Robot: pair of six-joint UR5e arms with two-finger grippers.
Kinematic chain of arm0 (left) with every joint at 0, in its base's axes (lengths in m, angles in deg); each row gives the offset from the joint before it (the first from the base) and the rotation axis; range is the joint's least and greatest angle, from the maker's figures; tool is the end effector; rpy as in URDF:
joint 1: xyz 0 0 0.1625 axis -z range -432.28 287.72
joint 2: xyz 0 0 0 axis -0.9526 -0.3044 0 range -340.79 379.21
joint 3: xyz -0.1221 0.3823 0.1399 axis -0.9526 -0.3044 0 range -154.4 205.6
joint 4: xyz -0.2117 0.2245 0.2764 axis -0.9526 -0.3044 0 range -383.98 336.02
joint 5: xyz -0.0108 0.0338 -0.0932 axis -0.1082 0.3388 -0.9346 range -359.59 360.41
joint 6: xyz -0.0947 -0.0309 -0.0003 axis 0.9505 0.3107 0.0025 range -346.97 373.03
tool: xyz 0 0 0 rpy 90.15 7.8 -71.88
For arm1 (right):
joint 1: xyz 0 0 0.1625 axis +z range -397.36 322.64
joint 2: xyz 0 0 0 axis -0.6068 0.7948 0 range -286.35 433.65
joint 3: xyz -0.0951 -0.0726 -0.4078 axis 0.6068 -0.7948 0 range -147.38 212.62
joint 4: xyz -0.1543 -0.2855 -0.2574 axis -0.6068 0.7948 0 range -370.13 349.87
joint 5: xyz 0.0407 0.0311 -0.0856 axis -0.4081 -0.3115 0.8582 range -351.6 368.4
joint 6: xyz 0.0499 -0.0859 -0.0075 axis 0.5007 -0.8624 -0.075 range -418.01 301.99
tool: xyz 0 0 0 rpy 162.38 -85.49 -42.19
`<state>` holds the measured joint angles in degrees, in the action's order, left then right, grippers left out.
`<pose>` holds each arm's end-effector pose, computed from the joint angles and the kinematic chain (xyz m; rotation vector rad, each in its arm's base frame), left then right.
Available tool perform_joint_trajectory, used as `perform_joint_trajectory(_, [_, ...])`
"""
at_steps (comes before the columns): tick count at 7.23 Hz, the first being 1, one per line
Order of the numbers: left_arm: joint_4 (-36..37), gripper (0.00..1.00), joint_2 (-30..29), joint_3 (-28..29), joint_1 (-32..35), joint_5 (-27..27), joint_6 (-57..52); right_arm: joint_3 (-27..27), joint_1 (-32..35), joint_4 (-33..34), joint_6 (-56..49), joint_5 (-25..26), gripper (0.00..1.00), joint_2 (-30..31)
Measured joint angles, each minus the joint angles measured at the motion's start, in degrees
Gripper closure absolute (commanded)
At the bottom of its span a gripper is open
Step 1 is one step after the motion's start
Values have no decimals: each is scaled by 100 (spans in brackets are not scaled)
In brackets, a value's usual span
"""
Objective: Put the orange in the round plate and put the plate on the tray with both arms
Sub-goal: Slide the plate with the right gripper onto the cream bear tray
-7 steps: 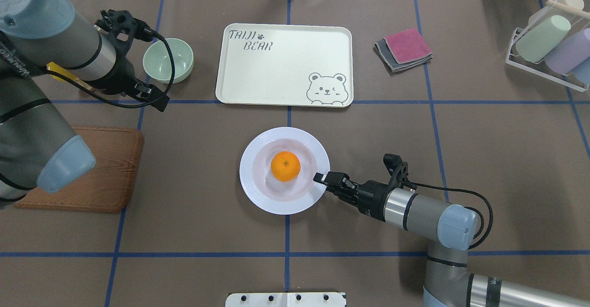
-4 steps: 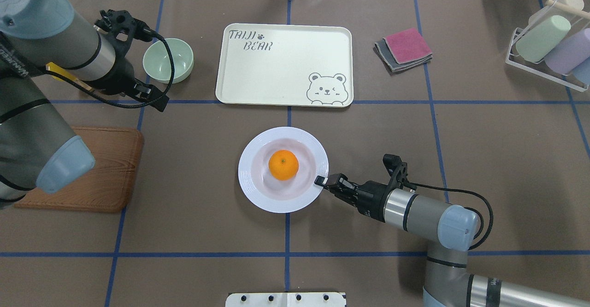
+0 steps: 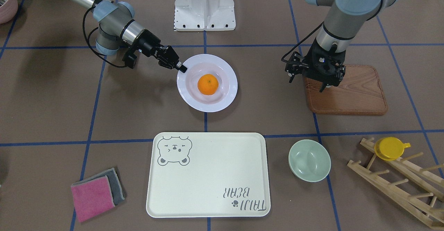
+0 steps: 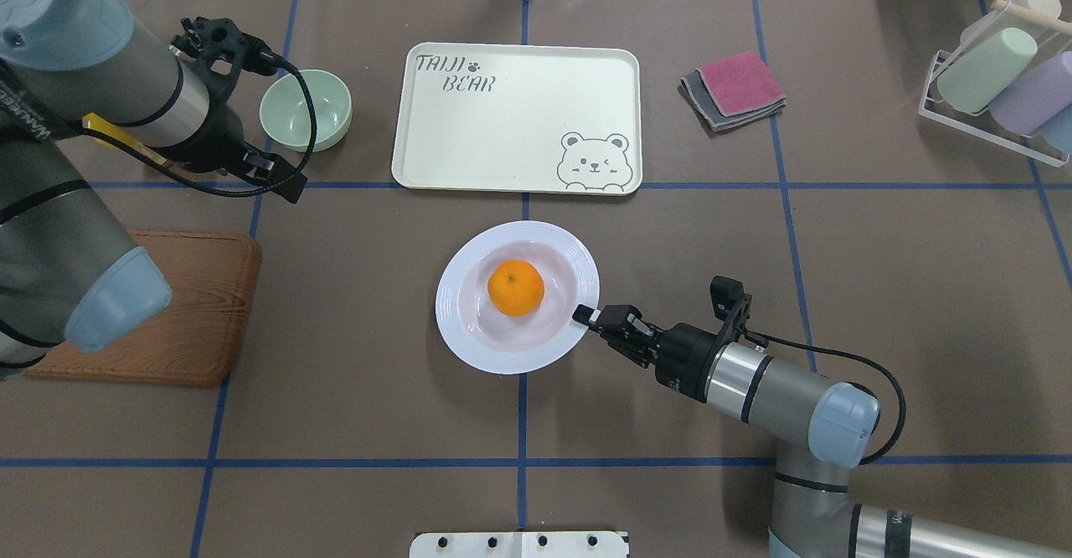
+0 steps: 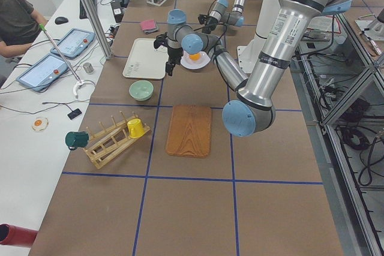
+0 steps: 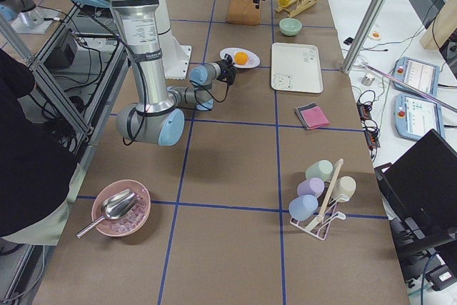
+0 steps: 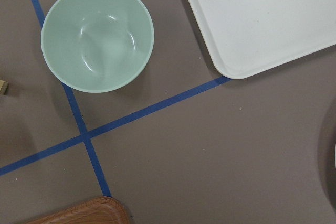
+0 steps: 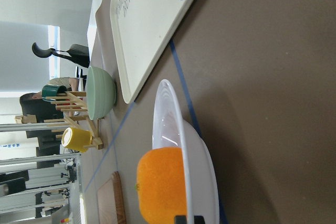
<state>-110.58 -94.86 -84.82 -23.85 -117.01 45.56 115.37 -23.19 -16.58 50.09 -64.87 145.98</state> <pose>0.3238 -0.4968 0.2767 0.2865 0.7915 0.3200 -0.5199 -0.2983 0.3734 0.1414 -1.8998 0.6580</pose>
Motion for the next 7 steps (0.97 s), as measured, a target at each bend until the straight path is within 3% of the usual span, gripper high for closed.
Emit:
perform_joint_trajectory(4, [3, 1, -5, -6, 0, 0, 0, -13, -57, -526, 1, 830, 100, -86])
perform_joint_trajectory(7, [59, 1, -15, -53, -1, 0, 0, -429, 416, -109, 31, 968, 100, -499])
